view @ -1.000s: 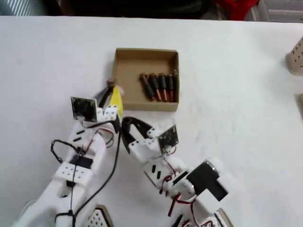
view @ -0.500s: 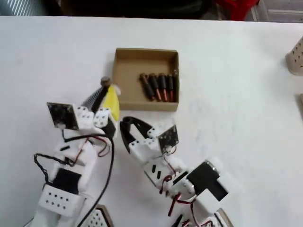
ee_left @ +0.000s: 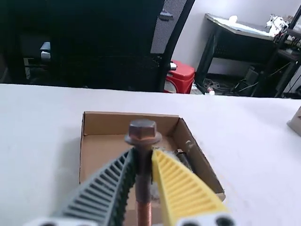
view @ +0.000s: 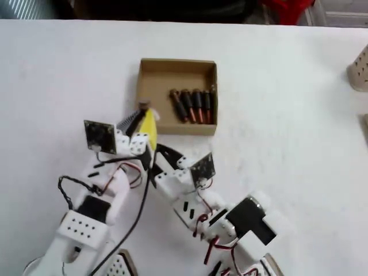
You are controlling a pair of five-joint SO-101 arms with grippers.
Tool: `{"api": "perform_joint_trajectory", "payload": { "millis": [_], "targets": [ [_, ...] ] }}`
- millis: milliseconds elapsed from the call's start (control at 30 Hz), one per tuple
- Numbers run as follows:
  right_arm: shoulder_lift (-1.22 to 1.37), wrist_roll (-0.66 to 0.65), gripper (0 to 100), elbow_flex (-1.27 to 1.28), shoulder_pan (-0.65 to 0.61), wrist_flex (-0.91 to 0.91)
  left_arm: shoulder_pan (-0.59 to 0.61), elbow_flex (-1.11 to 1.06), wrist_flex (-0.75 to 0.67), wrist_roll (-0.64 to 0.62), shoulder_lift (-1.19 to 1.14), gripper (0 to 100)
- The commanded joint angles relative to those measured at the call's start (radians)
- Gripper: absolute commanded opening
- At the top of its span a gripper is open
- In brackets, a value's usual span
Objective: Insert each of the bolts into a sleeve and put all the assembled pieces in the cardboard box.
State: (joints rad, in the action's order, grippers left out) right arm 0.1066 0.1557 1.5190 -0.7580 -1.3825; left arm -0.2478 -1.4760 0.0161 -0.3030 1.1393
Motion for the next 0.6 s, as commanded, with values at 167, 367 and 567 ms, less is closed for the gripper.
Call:
{"api": "perform_joint_trajectory", "payload": {
  "millis": [167,367,567],
  "targets": [
    [-0.002,0.000,1.6,-0.023,-0.002,0.073,-0.012,0.012,-0.071,0.026,-0.074,2],
    [-0.002,0.000,1.6,-0.048,0.005,0.105,-0.015,-0.025,-0.058,0.026,0.007,2],
    [-0.002,0.000,1.6,-0.048,0.005,0.107,-0.036,-0.115,0.038,0.028,0.208,2]
  ]
}}
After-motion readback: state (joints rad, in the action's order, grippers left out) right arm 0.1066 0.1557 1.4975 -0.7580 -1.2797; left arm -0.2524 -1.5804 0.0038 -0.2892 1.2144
